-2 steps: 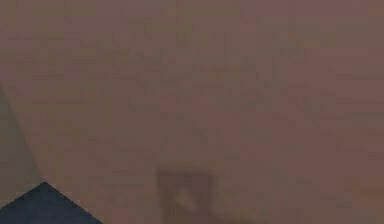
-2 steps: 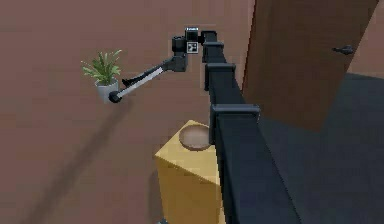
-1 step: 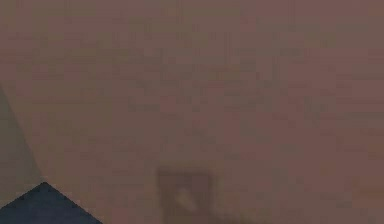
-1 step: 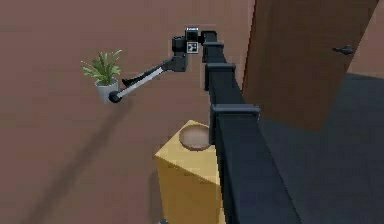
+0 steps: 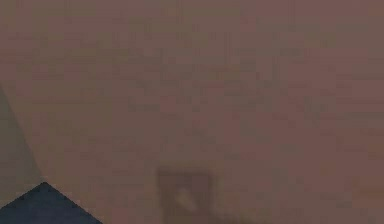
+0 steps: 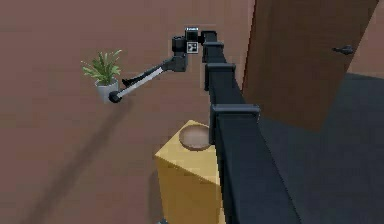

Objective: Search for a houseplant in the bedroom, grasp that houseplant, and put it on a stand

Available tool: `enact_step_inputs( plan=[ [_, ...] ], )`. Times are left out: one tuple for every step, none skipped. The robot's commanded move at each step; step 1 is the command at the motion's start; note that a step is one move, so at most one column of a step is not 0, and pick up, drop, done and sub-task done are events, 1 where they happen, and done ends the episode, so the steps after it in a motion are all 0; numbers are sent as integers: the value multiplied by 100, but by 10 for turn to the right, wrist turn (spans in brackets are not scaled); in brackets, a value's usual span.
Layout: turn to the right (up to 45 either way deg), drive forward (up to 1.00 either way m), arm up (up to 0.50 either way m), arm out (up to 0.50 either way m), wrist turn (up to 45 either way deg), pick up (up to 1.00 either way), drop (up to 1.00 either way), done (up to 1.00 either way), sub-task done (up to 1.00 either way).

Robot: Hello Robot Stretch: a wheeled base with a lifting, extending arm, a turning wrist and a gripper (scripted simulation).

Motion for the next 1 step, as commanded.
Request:
enact_step_inputs(
  plan=[
    [0,0,0,0,0,0,100,0,0]
  ],
)
